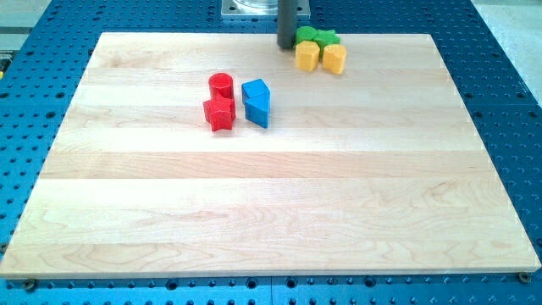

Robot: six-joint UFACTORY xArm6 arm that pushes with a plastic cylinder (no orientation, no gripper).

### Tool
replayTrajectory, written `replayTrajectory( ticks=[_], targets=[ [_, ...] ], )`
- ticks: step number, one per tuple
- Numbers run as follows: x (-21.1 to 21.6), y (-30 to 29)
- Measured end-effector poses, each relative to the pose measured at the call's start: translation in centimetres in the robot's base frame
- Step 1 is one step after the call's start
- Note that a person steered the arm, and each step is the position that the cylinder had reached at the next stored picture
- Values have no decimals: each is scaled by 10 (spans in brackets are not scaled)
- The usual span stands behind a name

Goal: Place the heart bottom right to the yellow hexagon

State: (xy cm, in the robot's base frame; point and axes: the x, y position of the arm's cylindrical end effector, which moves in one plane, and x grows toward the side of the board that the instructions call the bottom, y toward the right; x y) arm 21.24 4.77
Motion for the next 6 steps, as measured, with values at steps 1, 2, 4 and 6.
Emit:
replayTrajectory(
  ticks=[1,2,4,6],
  targets=[
    [3,27],
    [3,30],
    [-18,30],
    [20,68]
  ],
)
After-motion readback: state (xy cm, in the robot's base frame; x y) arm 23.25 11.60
